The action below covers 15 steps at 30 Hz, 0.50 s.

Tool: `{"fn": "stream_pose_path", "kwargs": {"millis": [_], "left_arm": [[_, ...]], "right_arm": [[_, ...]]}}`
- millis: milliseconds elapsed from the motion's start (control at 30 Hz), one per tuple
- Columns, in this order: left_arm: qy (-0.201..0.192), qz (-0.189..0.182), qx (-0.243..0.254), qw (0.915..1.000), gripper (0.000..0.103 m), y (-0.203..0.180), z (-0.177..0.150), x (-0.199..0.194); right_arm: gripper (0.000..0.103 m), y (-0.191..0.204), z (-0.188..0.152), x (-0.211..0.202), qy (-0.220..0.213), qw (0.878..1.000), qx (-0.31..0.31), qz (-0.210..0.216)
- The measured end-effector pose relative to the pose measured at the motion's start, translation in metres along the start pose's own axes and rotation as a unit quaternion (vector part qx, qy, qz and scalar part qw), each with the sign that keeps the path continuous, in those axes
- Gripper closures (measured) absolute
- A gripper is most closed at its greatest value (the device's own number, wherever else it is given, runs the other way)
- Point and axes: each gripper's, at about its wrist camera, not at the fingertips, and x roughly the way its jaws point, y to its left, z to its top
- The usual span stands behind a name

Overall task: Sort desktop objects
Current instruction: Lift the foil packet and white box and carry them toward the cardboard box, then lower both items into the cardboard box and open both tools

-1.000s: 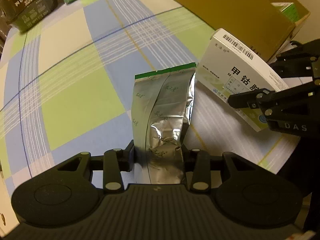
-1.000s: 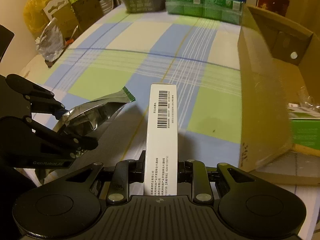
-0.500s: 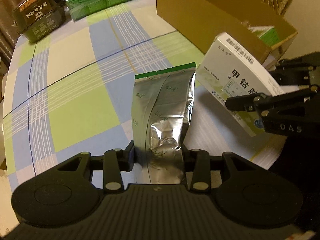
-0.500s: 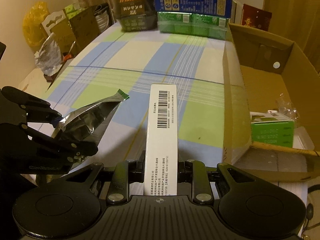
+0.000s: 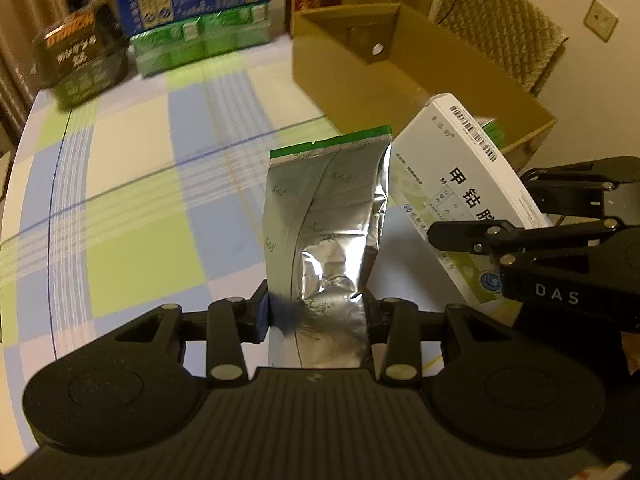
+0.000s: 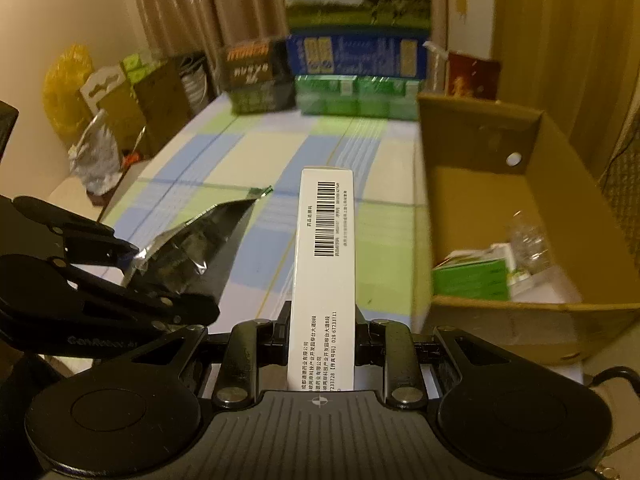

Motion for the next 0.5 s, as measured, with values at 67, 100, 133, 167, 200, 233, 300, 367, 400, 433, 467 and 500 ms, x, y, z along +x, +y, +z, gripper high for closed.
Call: {"fn": "stream_pose_path", "kwargs": {"millis": [67, 100, 133, 167, 200, 233, 300, 367, 400, 433, 467, 500], "left_arm": [[-0.007, -0.005, 0.005, 1.0000, 0.068, -0.008, 0.005, -0.005], [-0.010, -0.008, 0.006, 0.9999, 0.068, -0.012, 0.008, -0.006], [-0.015, -0.011, 0.008, 0.9998, 0.068, -0.016, 0.011, -0.008], [-0.018, -0.015, 0.009, 0.9997, 0.068, -0.020, 0.014, -0.010], [-0.021, -0.018, 0.011, 0.9996, 0.068, -0.023, 0.018, -0.011], [-0.024, -0.020, 0.015, 0.9994, 0.068, -0.028, 0.023, -0.013], [-0.030, -0.023, 0.026, 0.9990, 0.068, -0.039, 0.031, -0.015], [-0.035, -0.028, 0.030, 0.9985, 0.068, -0.050, 0.042, -0.015], [-0.039, -0.032, 0.032, 0.9982, 0.068, -0.055, 0.048, -0.015], [-0.042, -0.034, 0.033, 0.9980, 0.068, -0.060, 0.054, -0.014], [-0.044, -0.037, 0.034, 0.9977, 0.068, -0.065, 0.060, -0.014], [-0.047, -0.041, 0.034, 0.9975, 0.068, -0.070, 0.067, -0.013]], "right_arm": [[0.081, -0.006, 0.003, -0.011, -0.011, 1.000, 0.003, -0.005], [0.081, -0.009, 0.005, -0.017, -0.016, 1.000, 0.004, -0.008], [0.081, -0.012, 0.008, -0.023, -0.022, 1.000, 0.005, -0.013], [0.081, -0.016, 0.009, -0.029, -0.027, 0.999, 0.006, -0.017], [0.081, -0.021, 0.012, -0.034, -0.033, 0.999, 0.008, -0.023], [0.081, -0.026, 0.015, -0.039, -0.038, 0.999, 0.009, -0.028], [0.081, -0.039, 0.020, -0.047, -0.045, 0.998, 0.013, -0.041], [0.081, -0.054, 0.026, -0.050, -0.048, 0.997, 0.018, -0.055], [0.081, -0.062, 0.029, -0.051, -0.049, 0.997, 0.021, -0.063], [0.081, -0.069, 0.031, -0.052, -0.050, 0.996, 0.023, -0.069], [0.081, -0.076, 0.034, -0.053, -0.050, 0.996, 0.024, -0.075], [0.081, -0.084, 0.037, -0.052, -0.049, 0.995, 0.025, -0.081]]}}
